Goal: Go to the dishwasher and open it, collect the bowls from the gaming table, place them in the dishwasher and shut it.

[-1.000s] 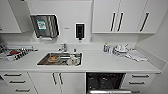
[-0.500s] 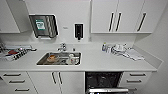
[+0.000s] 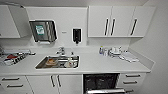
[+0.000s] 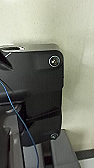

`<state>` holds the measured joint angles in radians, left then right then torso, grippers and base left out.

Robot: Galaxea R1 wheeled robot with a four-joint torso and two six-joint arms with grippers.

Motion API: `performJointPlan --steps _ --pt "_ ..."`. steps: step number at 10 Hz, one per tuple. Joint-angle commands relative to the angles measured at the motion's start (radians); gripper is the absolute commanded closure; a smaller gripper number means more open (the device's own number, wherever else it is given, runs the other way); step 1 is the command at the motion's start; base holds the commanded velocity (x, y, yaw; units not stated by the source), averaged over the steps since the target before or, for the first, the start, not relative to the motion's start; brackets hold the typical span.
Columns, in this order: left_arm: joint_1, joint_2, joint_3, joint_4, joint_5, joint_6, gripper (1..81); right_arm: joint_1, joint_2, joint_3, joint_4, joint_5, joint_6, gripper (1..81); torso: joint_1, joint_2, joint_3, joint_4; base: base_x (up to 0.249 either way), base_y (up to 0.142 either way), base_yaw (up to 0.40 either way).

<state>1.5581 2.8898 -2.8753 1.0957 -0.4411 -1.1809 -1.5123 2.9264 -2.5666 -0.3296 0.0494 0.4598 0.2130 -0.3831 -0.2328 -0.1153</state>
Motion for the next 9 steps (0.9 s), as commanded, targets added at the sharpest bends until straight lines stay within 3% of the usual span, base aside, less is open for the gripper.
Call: performJointPlan --steps 1,2,3,4,7,8,9 --pt "-0.025 -0.016 -0.015 0.007 0.033 0.003 1.0 0.043 -0.01 -0.001 -0.005 -0.049 -0.004 1.0 -0.061 0.095 -0.002 0.0 0.0 0.0 0.0" --pt "-0.025 -0.016 -0.015 0.007 0.033 0.001 1.0 0.048 -0.008 -0.006 -0.003 -0.049 -0.001 1.0 -0.082 0.128 0.006 0.0 0.0 0.0 0.0" --pt "-0.025 -0.016 -0.015 0.007 0.033 0.001 1.0 0.049 -0.008 -0.006 -0.003 -0.049 -0.001 1.0 -0.166 0.258 0.007 0.0 0.0 0.0 0.0" --pt "-0.025 -0.016 -0.015 0.007 0.033 0.001 1.0 0.05 -0.008 -0.006 -0.003 -0.049 0.0 1.0 -0.121 0.188 0.008 0.0 0.0 0.0 0.0" --pt "-0.025 -0.018 -0.015 0.006 0.033 0.001 1.0 0.051 -0.007 -0.006 -0.003 -0.049 0.0 1.0 -0.198 0.305 0.008 0.0 0.0 0.0 0.0" --pt "-0.025 -0.018 -0.015 0.006 0.033 0.001 1.0 0.05 -0.007 -0.006 -0.003 -0.049 0.0 1.0 -0.156 0.239 0.008 0.0 0.0 0.0 0.0" --pt "-0.025 -0.019 -0.015 0.006 0.033 0.001 1.0 0.048 -0.007 -0.006 -0.003 -0.049 0.0 1.0 -0.175 0.27 0.082 0.0 0.0 0.0 0.0"
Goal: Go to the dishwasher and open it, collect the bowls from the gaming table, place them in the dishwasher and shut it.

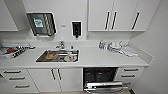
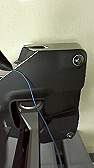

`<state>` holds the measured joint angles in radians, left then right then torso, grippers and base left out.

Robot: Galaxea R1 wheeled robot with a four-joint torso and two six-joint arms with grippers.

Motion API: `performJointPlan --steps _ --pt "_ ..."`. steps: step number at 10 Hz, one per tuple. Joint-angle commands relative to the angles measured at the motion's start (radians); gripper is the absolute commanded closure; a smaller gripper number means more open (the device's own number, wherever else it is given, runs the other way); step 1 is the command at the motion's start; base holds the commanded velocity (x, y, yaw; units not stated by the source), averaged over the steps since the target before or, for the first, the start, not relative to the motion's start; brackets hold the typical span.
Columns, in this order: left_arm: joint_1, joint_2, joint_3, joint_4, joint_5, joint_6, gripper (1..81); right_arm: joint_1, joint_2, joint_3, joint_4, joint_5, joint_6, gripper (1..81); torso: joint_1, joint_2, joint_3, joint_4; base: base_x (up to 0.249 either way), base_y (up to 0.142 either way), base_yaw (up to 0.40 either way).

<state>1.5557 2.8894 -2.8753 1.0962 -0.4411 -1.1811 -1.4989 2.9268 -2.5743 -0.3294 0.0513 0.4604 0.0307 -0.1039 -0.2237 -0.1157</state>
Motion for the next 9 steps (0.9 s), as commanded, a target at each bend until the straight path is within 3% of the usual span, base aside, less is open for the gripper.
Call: performJointPlan --steps 1,3,5,9 --pt "-0.022 -0.018 -0.015 0.005 0.033 0.001 1.0 0.035 -0.009 0.002 -0.004 -0.051 0.0 1.0 0.0 -0.001 0.099 0.0 0.0 0.0 0.0" --pt "-0.022 -0.014 -0.015 0.005 0.033 0.001 1.0 0.032 -0.009 0.002 -0.005 -0.051 0.0 1.0 -0.006 0.014 0.132 0.0 0.0 0.0 0.0" --pt "-0.022 -0.007 -0.015 0.005 0.044 0.0 1.0 0.033 -0.007 0.002 -0.007 -0.051 0.001 1.0 -0.01 0.015 0.095 0.0 0.0 0.0 0.0" --pt "-0.036 0.058 -0.012 -0.007 0.212 -0.003 1.0 0.033 0.031 -0.044 -0.005 -0.056 0.003 1.0 -0.011 0.015 0.112 0.0 0.0 0.0 0.0"
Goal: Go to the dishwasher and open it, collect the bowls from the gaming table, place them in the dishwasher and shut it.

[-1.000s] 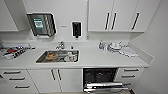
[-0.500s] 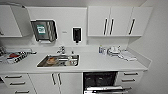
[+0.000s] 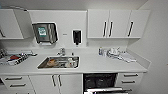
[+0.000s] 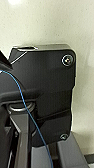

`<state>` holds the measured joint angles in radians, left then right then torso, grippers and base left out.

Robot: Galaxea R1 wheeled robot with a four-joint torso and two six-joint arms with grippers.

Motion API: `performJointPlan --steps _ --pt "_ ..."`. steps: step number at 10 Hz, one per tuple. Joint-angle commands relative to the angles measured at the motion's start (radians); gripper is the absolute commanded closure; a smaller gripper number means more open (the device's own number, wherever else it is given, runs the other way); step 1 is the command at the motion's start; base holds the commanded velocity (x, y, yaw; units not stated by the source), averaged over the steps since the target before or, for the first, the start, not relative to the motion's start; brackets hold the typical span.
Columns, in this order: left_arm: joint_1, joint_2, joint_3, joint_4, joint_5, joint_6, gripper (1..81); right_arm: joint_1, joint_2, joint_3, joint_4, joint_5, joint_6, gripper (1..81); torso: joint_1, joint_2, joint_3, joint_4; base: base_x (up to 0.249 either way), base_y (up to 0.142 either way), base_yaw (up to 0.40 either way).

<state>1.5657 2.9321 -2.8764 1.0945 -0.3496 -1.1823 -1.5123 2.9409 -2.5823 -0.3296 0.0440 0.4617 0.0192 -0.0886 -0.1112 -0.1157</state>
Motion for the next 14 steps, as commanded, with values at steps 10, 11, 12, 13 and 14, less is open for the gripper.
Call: performJointPlan --steps 10,11,12,13,14 --pt "-0.046 0.073 -0.009 -0.008 0.214 0.019 1.0 0.033 0.071 -0.157 0.222 -0.001 -0.21 1.0 0.0 0.0 0.0 0.0 0.0 0.0 0.0" --pt "-0.046 0.082 -0.008 -0.055 0.247 0.123 1.0 0.034 0.071 -0.156 0.222 -0.001 -0.212 1.0 0.0 0.0 0.0 0.0 0.0 0.0 0.0" --pt "-0.046 0.091 -0.008 -0.268 0.254 0.334 1.0 0.033 0.071 -0.156 0.222 -0.001 -0.212 1.0 0.0 0.0 0.0 0.0 0.0 0.0 0.0" --pt "-0.046 0.096 -0.008 -0.408 0.266 0.475 1.0 0.033 0.071 -0.156 0.221 -0.001 -0.212 1.0 0.0 0.0 0.0 0.0 0.0 0.0 0.0" --pt "-0.048 0.105 -0.001 -0.618 0.279 0.695 1.0 0.031 0.069 -0.156 0.221 -0.001 -0.212 1.0 0.0 0.0 0.0 0.0 0.0 0.0 0.0"
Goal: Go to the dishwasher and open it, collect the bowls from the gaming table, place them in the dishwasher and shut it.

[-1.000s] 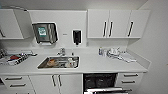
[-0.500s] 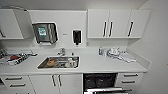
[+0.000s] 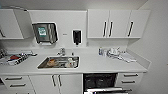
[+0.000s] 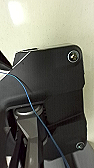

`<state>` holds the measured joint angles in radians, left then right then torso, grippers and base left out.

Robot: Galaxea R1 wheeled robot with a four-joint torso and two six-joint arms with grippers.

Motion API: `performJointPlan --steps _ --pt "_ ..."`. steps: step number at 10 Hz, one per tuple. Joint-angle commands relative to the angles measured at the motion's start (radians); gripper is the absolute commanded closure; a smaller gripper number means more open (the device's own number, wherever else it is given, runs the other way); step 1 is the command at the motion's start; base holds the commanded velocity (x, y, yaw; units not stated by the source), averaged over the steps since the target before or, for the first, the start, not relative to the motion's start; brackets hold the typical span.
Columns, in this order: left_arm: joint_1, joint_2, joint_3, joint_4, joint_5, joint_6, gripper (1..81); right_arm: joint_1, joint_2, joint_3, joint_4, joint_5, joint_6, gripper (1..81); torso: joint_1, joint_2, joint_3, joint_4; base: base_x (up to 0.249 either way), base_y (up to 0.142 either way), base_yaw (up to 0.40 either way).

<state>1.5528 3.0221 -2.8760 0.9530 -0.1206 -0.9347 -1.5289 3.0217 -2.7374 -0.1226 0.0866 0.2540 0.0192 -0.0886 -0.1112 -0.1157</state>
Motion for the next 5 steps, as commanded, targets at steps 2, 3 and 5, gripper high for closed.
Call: performJointPlan --steps 2,3,5 --pt "-0.044 0.017 0.018 -0.693 0.099 0.687 1.0 0.046 -0.013 -0.001 0.014 -0.044 -0.004 1.0 0.0 0.0 0.0 0.0 0.0 0.0 0.0" --pt "-0.045 0.009 0.045 -0.802 0.099 0.782 1.0 0.046 -0.013 -0.001 0.014 -0.044 -0.004 1.0 0.0 0.0 0.0 0.0 0.0 0.0 0.0" --pt "-0.058 -0.008 0.099 -0.953 0.098 0.884 1.0 0.046 -0.013 -0.001 0.014 -0.044 -0.004 1.0 0.0 0.0 0.0 0.0 0.0 0.0 0.0"
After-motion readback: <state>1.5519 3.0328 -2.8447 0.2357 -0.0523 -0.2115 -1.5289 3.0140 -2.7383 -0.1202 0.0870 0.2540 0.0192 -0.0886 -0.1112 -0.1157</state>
